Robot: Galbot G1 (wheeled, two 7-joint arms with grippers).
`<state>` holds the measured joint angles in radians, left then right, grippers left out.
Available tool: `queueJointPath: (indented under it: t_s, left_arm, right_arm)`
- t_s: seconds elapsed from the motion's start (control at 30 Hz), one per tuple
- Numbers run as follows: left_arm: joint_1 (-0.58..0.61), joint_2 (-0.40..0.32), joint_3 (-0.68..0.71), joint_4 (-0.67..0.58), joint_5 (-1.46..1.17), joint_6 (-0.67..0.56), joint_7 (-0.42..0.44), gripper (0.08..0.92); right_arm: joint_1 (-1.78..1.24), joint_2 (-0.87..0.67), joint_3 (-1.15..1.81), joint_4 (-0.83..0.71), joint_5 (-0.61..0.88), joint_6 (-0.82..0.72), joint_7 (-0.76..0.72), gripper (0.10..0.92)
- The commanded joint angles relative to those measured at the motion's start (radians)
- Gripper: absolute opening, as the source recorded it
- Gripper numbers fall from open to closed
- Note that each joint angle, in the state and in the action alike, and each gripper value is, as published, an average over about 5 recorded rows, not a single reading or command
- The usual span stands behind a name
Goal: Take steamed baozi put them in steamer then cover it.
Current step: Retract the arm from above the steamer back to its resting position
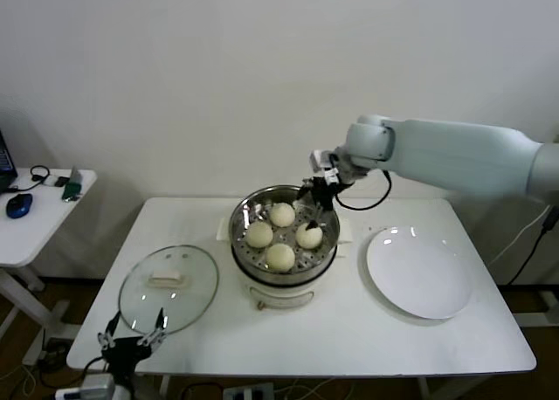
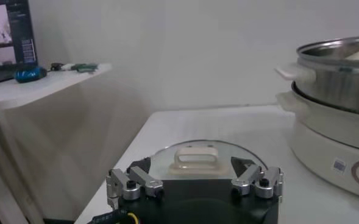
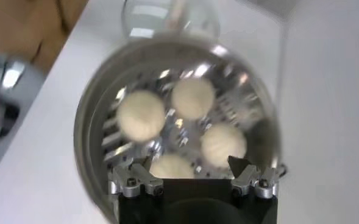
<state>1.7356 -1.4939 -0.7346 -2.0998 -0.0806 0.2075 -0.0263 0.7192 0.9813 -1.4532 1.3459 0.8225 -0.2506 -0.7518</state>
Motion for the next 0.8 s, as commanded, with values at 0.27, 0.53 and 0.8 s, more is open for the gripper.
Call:
queueJointPath:
  t_s: [0.27,0.53,0.8]
  left_arm:
    - [-0.055,0.067,0.024,0.029,0.013,-0.011,0.002,0.823]
    - [-0.092,0.081,0.036,0.048,0.125,-0.058,0.039,0.823]
    - [-0.122,0.095,0.029,0.075,0.237,-0.123,0.036,0.823]
  right_arm:
    - [-0.85,-0.493,1.07,0.234,0.055,-0.038,0.795,0.823]
    - [-1.629,-0.528,1.791,0.305,-0.056,0.081,0.744,0.823]
    - [-2.101,-0.271,2.189,0.357,-0.147,0.3,0.648,0.823]
